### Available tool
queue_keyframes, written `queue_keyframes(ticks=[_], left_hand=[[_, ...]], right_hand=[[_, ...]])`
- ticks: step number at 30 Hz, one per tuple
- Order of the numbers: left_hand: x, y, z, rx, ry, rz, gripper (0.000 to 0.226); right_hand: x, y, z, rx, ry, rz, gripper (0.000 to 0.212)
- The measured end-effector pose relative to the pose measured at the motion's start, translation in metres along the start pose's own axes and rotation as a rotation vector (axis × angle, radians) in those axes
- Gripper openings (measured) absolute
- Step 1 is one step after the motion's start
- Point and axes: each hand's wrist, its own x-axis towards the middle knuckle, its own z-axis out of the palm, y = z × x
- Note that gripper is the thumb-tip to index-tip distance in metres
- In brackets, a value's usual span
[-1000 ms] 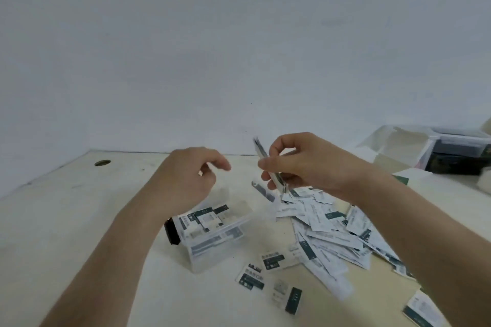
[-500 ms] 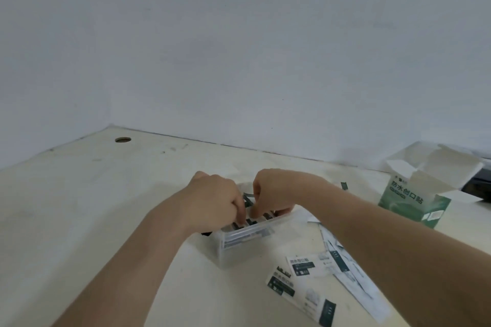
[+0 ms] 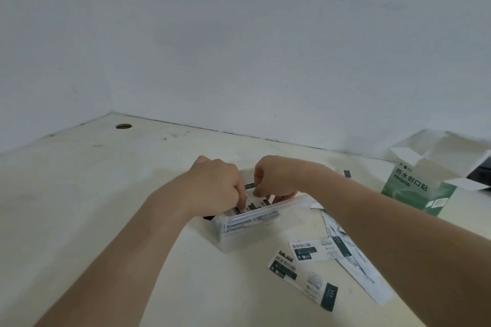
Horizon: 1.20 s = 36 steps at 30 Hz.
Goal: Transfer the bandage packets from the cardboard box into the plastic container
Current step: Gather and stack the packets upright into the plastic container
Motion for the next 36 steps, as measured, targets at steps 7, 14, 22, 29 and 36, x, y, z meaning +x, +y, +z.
queue_keyframes(ticks=[7, 14, 22, 29, 36], left_hand=[[-0.016, 0.006, -0.011, -0.263, 0.310, 0.062, 0.038], [-0.033, 0.084, -0.001, -0.173, 0.099, 0.243, 0.032], [0.023, 0.153, 0.081, 0.164, -0.105, 0.223, 0.031], [0.056, 0.174, 0.089, 0.292, -0.030, 0.123, 0.032], [0.055, 0.164, 0.090, 0.096, 0.236, 0.134, 0.020]], right_hand=[[-0.060, 0.024, -0.035, 0.438, 0.295, -0.168, 0.008], [-0.107, 0.123, -0.017, 0.146, 0.256, 0.065, 0.020], [-0.105, 0.164, 0.021, 0.032, 0.106, 0.130, 0.071], [-0.101, 0.177, 0.033, 0.165, 0.315, -0.023, 0.019], [-0.105, 0.189, 0.031, 0.299, 0.619, -0.052, 0.018]])
